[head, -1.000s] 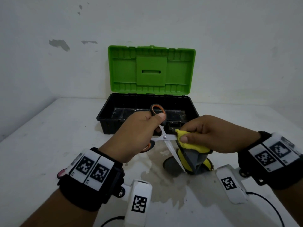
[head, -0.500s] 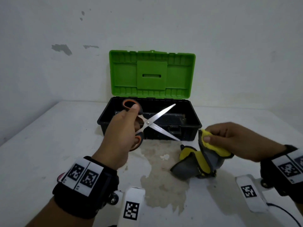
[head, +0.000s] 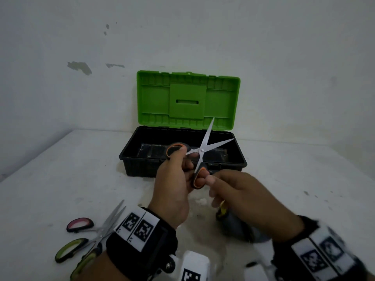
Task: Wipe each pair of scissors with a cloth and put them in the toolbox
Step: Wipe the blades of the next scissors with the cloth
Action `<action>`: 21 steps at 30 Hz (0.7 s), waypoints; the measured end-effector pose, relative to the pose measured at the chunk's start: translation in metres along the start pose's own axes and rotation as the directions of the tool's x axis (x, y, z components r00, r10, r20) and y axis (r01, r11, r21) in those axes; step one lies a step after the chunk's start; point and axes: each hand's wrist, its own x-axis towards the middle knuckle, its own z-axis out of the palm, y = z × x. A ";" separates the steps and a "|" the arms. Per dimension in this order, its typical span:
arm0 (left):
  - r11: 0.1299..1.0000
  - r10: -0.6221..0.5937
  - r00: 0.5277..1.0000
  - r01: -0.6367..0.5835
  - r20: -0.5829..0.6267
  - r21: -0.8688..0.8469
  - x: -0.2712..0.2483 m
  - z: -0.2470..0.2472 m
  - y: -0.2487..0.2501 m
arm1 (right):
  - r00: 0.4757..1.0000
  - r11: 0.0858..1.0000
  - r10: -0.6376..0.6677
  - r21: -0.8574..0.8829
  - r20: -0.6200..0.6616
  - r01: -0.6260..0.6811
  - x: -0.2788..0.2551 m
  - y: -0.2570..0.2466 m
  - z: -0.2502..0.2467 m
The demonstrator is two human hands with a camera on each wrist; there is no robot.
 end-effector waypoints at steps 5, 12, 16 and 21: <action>0.999 -0.024 0.998 0.025 0.062 -0.025 -0.001 -0.007 0.001 | 0.991 0.941 0.069 0.338 -0.117 -0.025 0.001 0.001 0.030; 0.914 0.214 0.977 -0.204 0.009 0.350 0.004 -0.047 0.010 | 0.988 0.848 0.136 0.525 -0.073 -0.078 0.003 0.005 0.030; 0.774 0.278 0.952 -0.301 0.128 0.558 -0.002 -0.064 0.013 | 0.987 0.874 0.136 0.480 -0.087 -0.078 0.004 0.006 0.034; 0.782 0.264 0.957 -0.286 0.122 0.554 -0.002 -0.071 0.008 | 0.984 0.888 0.110 0.459 -0.139 -0.035 0.006 0.003 0.051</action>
